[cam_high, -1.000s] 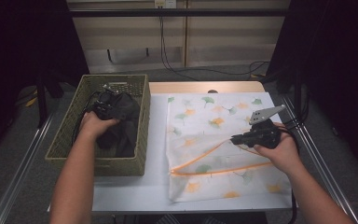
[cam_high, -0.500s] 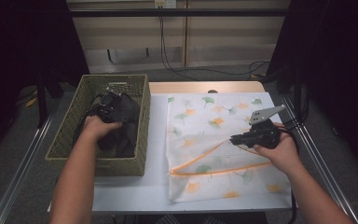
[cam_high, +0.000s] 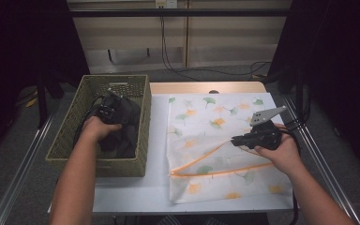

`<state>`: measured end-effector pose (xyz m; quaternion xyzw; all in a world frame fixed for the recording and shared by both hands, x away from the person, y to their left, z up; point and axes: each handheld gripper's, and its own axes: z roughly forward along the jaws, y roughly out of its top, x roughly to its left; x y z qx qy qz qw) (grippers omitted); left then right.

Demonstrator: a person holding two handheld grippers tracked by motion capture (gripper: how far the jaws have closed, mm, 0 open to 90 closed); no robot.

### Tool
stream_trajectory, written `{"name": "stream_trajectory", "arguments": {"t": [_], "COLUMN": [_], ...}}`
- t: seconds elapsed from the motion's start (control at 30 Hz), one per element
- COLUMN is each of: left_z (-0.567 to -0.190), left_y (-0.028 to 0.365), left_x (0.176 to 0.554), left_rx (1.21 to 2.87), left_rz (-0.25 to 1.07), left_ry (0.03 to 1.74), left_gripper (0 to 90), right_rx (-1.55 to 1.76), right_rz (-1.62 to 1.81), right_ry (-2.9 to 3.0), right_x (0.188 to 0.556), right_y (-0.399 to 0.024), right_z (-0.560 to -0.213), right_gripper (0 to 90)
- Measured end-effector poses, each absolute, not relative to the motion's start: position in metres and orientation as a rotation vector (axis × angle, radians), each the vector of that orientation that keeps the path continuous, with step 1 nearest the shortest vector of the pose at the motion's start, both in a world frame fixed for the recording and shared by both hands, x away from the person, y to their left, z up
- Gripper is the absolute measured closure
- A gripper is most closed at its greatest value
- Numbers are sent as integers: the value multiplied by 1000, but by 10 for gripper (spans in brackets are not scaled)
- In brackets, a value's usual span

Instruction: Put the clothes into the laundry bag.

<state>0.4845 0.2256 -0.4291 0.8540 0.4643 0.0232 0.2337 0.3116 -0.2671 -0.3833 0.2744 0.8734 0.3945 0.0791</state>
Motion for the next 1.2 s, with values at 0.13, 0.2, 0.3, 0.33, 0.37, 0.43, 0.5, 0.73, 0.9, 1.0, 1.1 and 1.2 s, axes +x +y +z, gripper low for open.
{"name": "stream_trajectory", "arguments": {"t": [0.13,0.2,0.3,0.33,0.37,0.43,0.5,0.73,0.9,1.0,1.1,1.2], "left_z": [-424,-422,-417,-415,-412,-408,-403,-382,-361,-350,-337,-326], "left_y": [229,230,226,225,227,228,229,235,242,244,248,251], "left_x": [484,483,482,481,482,481,479,471,459,452,447,442], "left_rx": [2360,2336,2277,2290,2339,2342,2344,2286,2213,2220,2223,2208], "left_rz": [27,5,32,49,46,81,120,184,199,223,228,246], "left_ry": [1271,1296,1362,1356,1313,1309,1290,1255,1214,1195,1172,1154], "left_gripper": [481,559,632,644,655,666,673,682,685,686,686,685], "right_rx": [811,813,815,815,813,821,821,824,825,820,822,820], "right_rz": [1185,1184,1185,1186,1186,1181,1182,1187,1184,1181,1171,1170], "right_ry": [2620,2618,2622,2623,2623,2616,2615,2615,2613,2618,2612,2618], "right_x": [311,311,311,311,311,312,312,313,314,314,315,316], "right_y": [-266,-266,-267,-267,-267,-268,-268,-270,-270,-270,-270,-269], "right_z": [-382,-382,-382,-383,-383,-383,-383,-383,-384,-385,-385,-385], "right_gripper": [876,876,877,877,877,878,879,879,884,888,894,900]}}
